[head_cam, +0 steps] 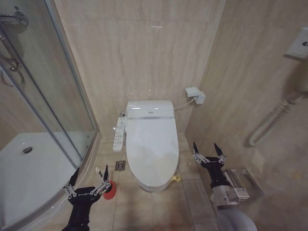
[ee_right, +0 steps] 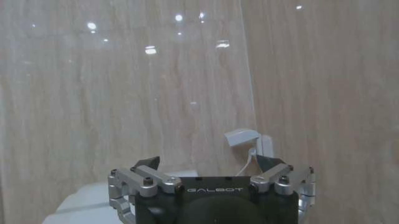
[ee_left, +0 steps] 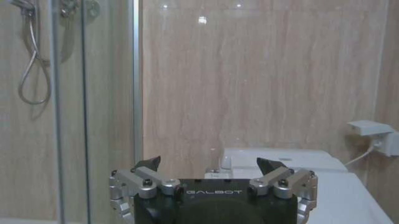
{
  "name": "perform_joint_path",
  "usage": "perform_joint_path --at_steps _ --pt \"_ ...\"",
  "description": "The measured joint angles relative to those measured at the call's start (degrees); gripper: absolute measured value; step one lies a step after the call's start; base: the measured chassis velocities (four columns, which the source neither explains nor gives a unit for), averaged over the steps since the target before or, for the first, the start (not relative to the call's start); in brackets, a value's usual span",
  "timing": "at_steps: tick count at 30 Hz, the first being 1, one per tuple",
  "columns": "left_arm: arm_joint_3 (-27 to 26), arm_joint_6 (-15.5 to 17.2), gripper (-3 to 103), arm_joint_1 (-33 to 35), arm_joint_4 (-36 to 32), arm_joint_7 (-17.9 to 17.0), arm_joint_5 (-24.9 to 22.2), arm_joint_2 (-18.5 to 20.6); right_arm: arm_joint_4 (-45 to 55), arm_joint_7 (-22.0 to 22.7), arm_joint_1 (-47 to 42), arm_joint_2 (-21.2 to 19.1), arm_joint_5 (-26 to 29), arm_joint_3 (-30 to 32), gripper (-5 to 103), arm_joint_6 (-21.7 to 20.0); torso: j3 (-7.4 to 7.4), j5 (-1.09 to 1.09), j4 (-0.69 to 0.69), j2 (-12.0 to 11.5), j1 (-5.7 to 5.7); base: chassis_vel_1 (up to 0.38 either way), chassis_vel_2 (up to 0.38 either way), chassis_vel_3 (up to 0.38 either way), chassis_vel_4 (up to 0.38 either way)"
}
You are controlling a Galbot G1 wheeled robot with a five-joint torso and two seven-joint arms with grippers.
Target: Open the toilet lid, clean the toilet bowl with a toilet brush, close the toilet lid, and flush.
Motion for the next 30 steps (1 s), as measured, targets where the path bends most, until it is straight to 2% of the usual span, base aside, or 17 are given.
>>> perform_joint_path --at_steps 2,5,10,19,24,30 --pt "-0.01 0.00 100 0.00 0.00 0.00 0.00 0.01 -0.08 0.14 -0.01 0.01 -0.09 0.00 100 0.10 0.00 0.00 0.00 0.00 0.00 -0.222 0.211 0.217 -0.211" --pt "-0.01 0.00 100 0.00 0.00 0.00 0.00 0.00 -1.25 2.77 0.03 0.17 -2.83 -0.15 100 1.71 0.01 0.00 0.01 -0.01 0.04 -0.197 0.188 0.196 -0.196" --pt "0.00 0.00 100 0.00 -0.01 0.00 0.00 0.00 -2.39 2.95 -1.31 0.02 -4.58 -0.11 100 3.41 0.02 0.02 0.02 -0.02 0.05 -0.148 0.141 0.112 -0.113" --pt "0.00 0.00 100 0.01 0.00 0.00 0.00 0.00 -3.65 -0.85 -10.21 0.40 -4.81 -0.12 100 6.58 -0.02 0.01 -0.01 0.02 -0.05 0.023 -0.014 -0.022 0.025" --pt "0.00 0.00 100 0.01 0.00 0.00 0.00 0.00 -6.80 -2.65 -14.49 1.32 -5.64 -0.16 100 10.43 -0.02 0.01 0.00 0.02 -0.03 0.000 0.000 0.000 0.000" --pt "0.00 0.00 100 0.00 0.00 0.00 0.00 0.00 -15.42 -4.90 -14.27 1.62 -8.37 -0.19 100 16.93 -0.01 0.02 0.02 0.01 0.00 0.000 0.000 0.000 0.000"
